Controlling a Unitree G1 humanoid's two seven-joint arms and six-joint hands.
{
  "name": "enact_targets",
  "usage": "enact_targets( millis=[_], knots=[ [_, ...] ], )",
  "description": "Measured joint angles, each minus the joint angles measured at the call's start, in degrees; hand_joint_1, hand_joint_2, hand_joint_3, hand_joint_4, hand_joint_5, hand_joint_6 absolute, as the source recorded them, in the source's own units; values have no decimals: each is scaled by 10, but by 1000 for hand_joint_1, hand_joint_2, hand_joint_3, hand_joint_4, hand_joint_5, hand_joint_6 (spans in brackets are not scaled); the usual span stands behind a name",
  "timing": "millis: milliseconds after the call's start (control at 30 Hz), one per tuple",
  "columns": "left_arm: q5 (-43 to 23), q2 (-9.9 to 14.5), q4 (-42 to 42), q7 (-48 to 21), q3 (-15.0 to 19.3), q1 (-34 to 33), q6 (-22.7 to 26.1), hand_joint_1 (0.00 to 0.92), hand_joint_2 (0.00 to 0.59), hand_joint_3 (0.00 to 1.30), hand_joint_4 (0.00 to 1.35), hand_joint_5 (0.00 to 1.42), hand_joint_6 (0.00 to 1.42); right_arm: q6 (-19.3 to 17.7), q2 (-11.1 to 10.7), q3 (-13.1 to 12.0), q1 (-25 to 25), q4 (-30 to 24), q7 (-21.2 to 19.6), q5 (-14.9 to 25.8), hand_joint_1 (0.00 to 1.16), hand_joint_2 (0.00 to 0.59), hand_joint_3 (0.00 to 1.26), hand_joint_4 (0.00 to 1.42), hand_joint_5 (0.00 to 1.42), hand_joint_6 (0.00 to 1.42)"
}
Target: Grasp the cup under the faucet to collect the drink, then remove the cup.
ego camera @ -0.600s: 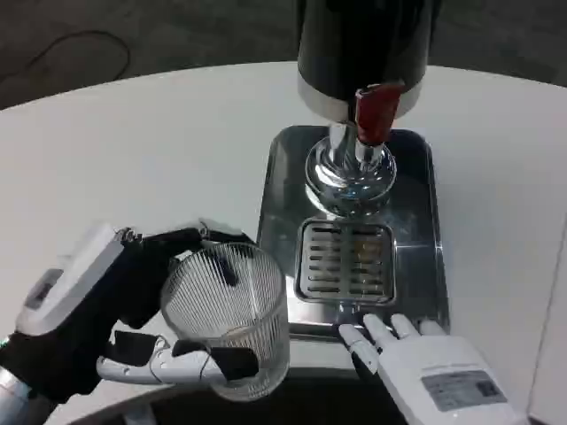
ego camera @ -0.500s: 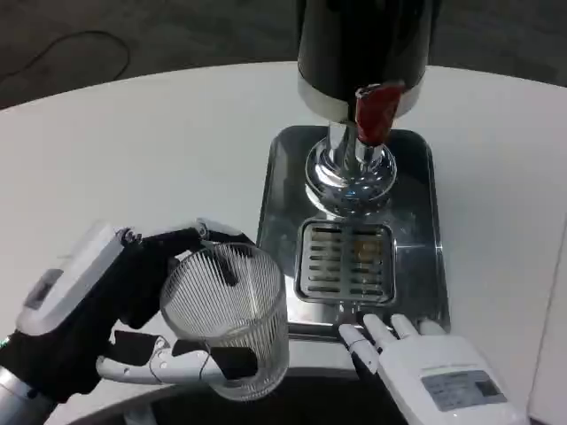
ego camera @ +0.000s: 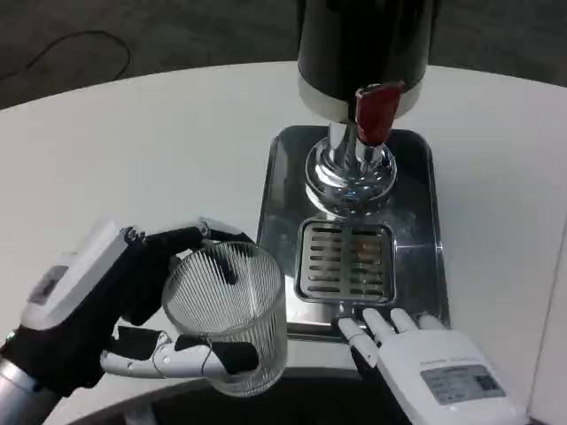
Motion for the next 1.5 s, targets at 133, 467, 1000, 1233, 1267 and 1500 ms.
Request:
enact_targets(
  millis=[133,467,1000,1233,1267,1500],
  knots=[
    [5,0,10,0,0,-15,0,511,144,1047,1269,1424,1424,3,1,0,-2,1,1,-1,329,407,73,0,0,0],
    [7,2,40,1,6,-37,-2,511,144,1047,1269,1424,1424,5,1,0,1,1,1,-2,329,407,73,0,0,0],
    [107,5,221,43,-54,-205,-25,511,144,1047,1269,1424,1424,16,3,-7,19,-26,-6,-19,329,407,50,0,0,0],
    [148,4,268,81,-90,-260,-33,512,144,1047,1269,1424,1424,16,5,-8,32,-46,-10,-22,329,407,45,0,0,0],
    [155,3,275,88,-95,-267,-33,512,144,1047,1269,1424,1424,16,5,-8,37,-52,-11,-20,329,407,45,0,0,0],
    [195,-7,332,134,-135,-317,-32,512,145,1047,1255,1423,1424,15,9,-13,56,-69,-18,-8,329,407,45,0,0,0]
  ],
)
